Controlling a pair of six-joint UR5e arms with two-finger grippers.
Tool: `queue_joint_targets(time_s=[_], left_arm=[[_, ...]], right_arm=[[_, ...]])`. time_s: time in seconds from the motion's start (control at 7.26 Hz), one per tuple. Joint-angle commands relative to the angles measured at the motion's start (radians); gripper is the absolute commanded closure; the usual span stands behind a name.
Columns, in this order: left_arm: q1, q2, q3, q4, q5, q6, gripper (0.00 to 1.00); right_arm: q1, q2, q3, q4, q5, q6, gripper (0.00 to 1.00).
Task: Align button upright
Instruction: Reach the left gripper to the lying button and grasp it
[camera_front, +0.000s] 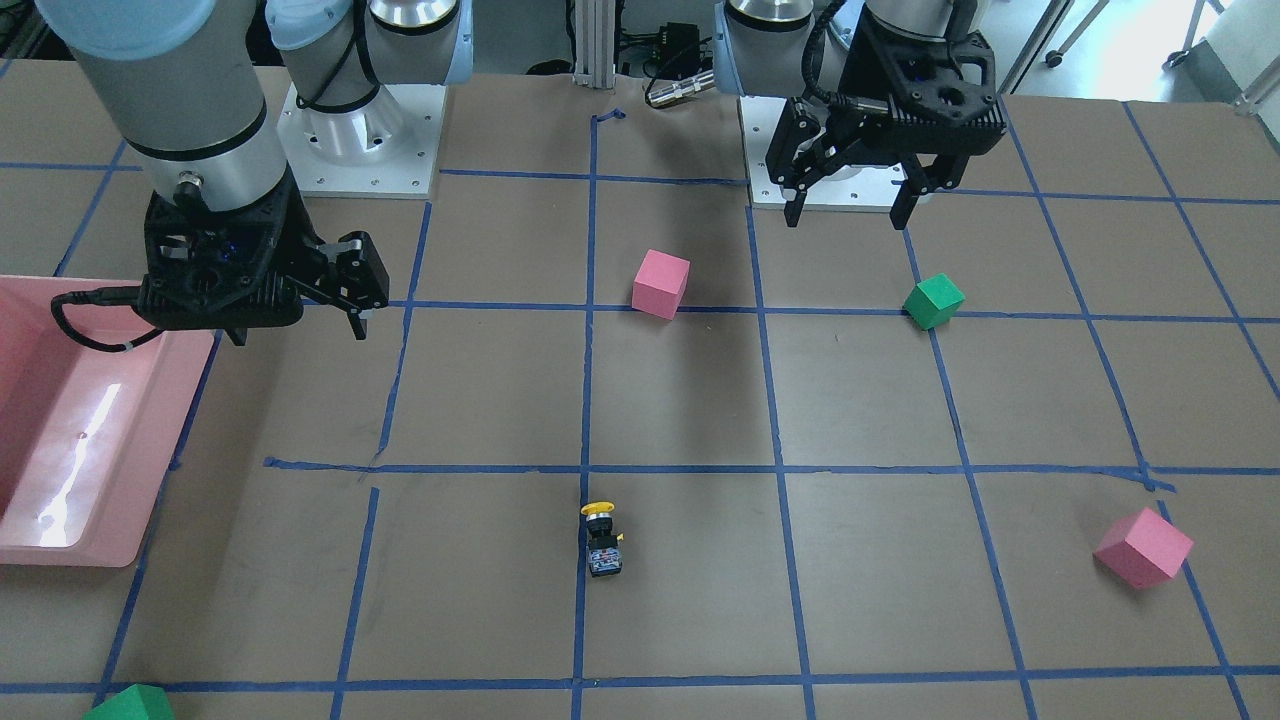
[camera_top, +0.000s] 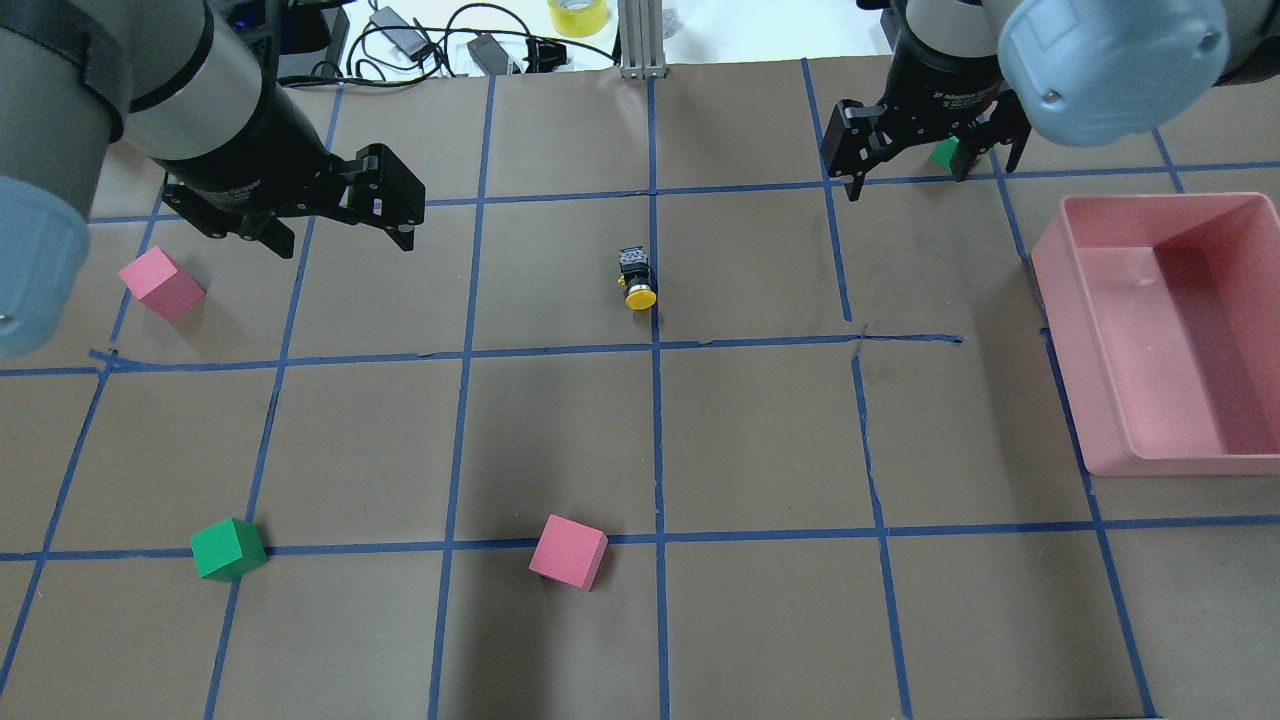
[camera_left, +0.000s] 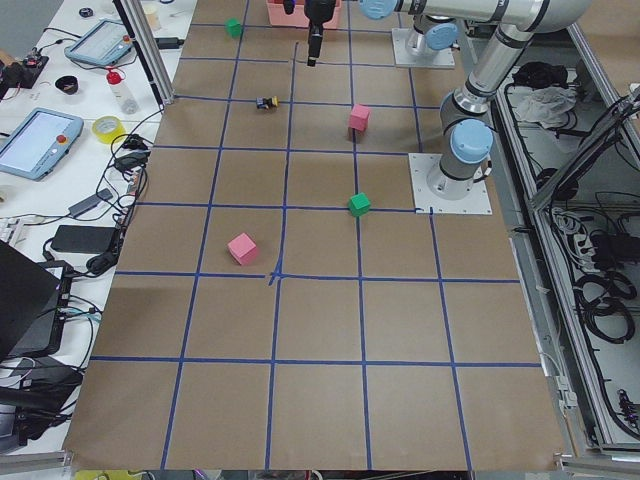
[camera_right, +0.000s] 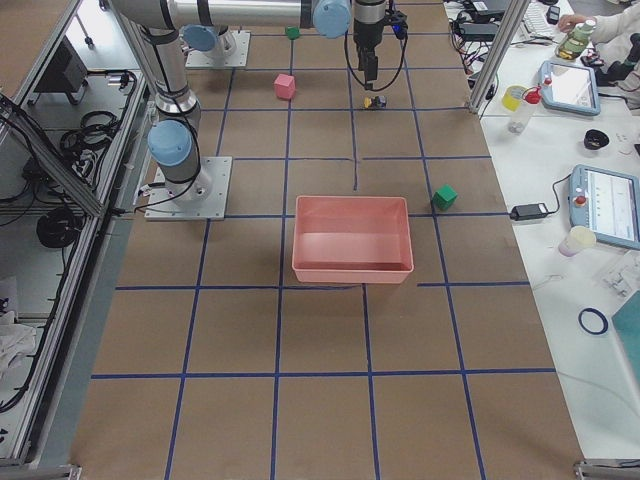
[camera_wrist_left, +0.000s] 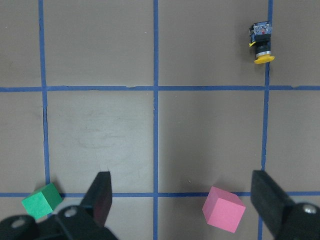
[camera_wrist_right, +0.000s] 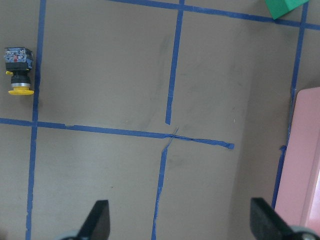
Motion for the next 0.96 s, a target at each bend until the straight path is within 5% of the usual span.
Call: queue_joint_targets(time_s=[0.0, 0.41, 0.83], left_arm=[[-0.011, -0.031, -0.057, 0.093, -0.007, -0.009, 0.0], [-0.088, -0.126, -0.223, 0.507, -0.009, -0.014, 0.0], [-0.23, -0.282, -0.285, 0.817, 0.089, -0.104, 0.01]], right_arm=[[-0.006, -0.021, 0.004, 0.005, 0.035, -0.072, 0.0], [-0.048, -0.034, 0.002, 0.022, 0.038, -0.14, 0.0], [-0.053, -0.063, 0.015, 0.045, 0.038, -0.134, 0.0]])
